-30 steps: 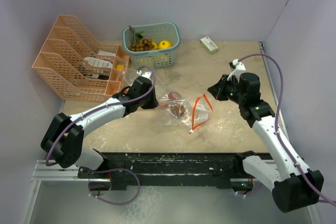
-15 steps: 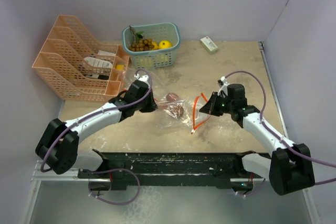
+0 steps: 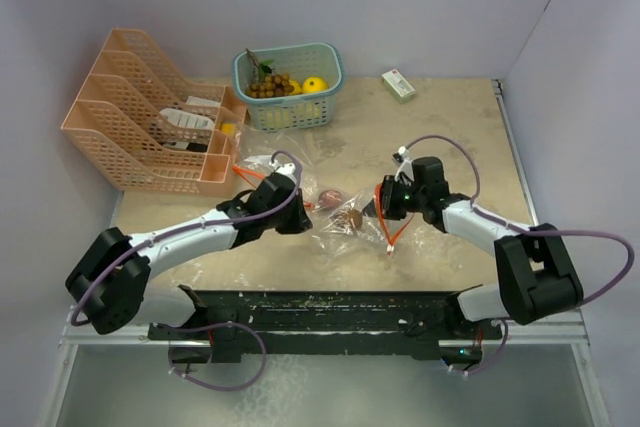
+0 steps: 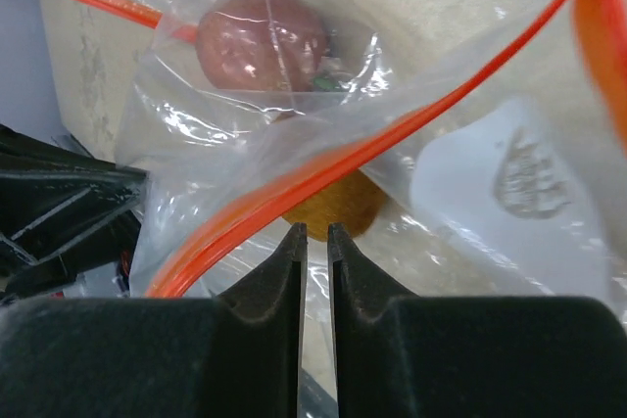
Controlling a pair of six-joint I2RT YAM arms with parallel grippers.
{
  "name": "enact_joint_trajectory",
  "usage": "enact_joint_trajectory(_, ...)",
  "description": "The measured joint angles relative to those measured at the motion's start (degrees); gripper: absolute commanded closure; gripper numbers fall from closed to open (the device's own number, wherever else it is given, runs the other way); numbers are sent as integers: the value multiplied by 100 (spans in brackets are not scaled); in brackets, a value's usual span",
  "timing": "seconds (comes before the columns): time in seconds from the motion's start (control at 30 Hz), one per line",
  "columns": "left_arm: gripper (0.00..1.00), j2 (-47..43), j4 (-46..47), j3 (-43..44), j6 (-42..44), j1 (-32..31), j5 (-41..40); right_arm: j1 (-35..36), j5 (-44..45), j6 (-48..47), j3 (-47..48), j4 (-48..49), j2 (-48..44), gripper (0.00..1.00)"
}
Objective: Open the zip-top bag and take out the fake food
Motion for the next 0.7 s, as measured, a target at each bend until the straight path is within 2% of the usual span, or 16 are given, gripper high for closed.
enact_joint_trajectory(0.13, 100, 63, 50, 0, -61, -138, -13, 317, 26, 15, 199, 136, 221, 74)
enact_joint_trajectory(0.4, 100, 254, 33, 44, -57, -151, -59, 625, 225, -127, 415, 299, 549, 29)
enact_joint_trajectory(0.47, 100, 286, 35, 66, -57, -151, -61, 675, 321, -201, 426, 299, 662, 21)
enact_joint_trajectory(0.57, 100, 306, 44, 79, -57, -151, -61, 774, 420, -356, 479, 221, 879, 13)
enact_joint_trajectory(0.7, 100, 396, 46, 120, -57, -151, -76, 968, 538, -557, 579, 149, 1088, 10)
